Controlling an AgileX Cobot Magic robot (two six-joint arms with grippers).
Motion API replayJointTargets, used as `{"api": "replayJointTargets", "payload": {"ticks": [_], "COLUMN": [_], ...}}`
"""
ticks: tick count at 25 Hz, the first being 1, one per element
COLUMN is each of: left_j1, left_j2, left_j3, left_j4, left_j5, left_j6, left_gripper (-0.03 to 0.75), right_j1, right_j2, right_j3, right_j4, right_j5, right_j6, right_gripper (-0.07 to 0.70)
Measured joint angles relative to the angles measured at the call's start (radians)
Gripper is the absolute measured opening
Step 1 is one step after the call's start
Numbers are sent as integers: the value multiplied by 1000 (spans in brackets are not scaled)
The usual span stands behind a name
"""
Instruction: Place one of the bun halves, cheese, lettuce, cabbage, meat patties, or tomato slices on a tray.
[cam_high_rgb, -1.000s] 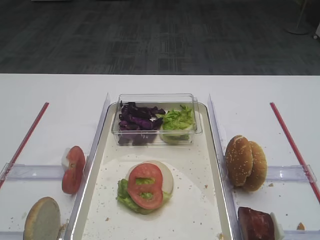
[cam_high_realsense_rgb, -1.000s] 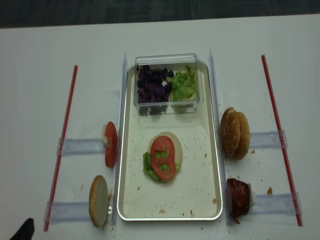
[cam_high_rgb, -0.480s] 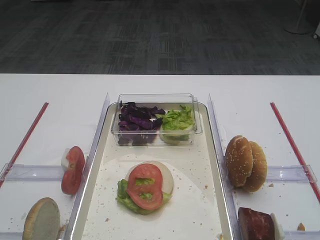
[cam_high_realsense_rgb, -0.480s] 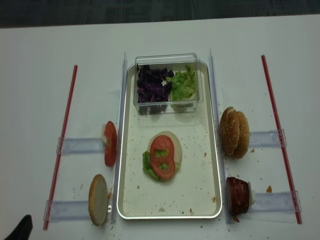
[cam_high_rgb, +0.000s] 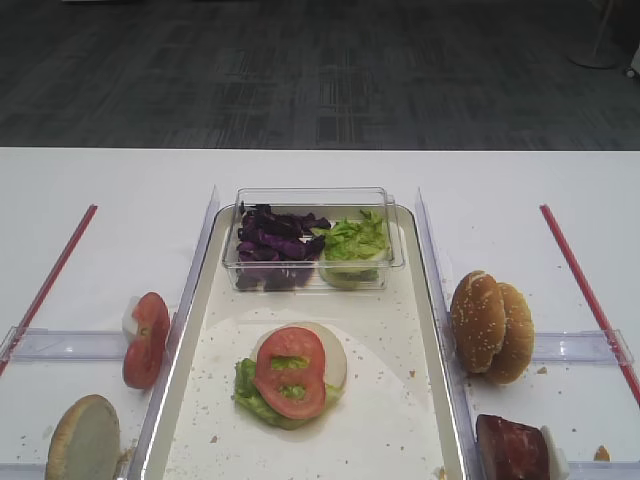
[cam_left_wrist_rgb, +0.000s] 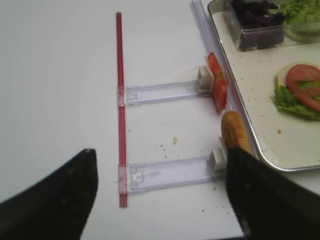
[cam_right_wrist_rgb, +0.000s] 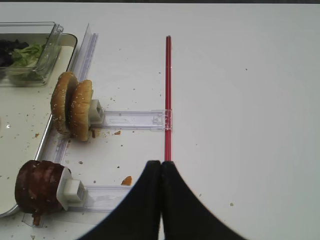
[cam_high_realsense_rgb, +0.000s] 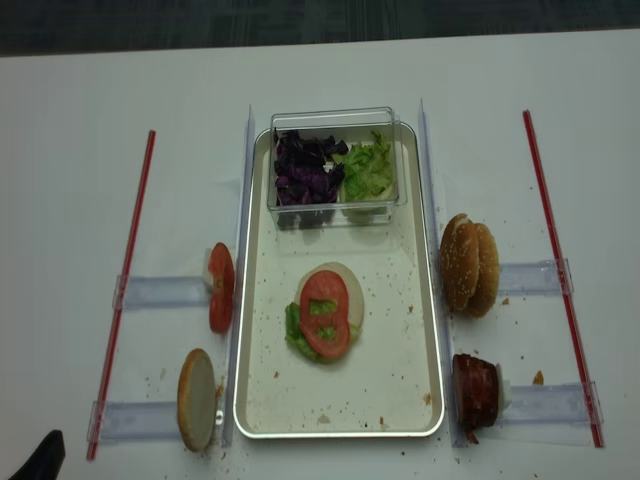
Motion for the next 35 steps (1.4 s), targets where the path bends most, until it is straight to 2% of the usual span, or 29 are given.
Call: {"api": "replayJointTargets", "payload": {"ticks": [35], "left_j1": [0], "left_j2": [0], "left_j3": [0], "left_j4": [17], "left_j5": [0], "left_j6": [-15], "left_gripper": [491], "right_j1": [0], "right_j2": [0], "right_j3": [0], "right_j4": [0], "right_j5": [0], "right_j6": [0], "right_gripper": [36]}}
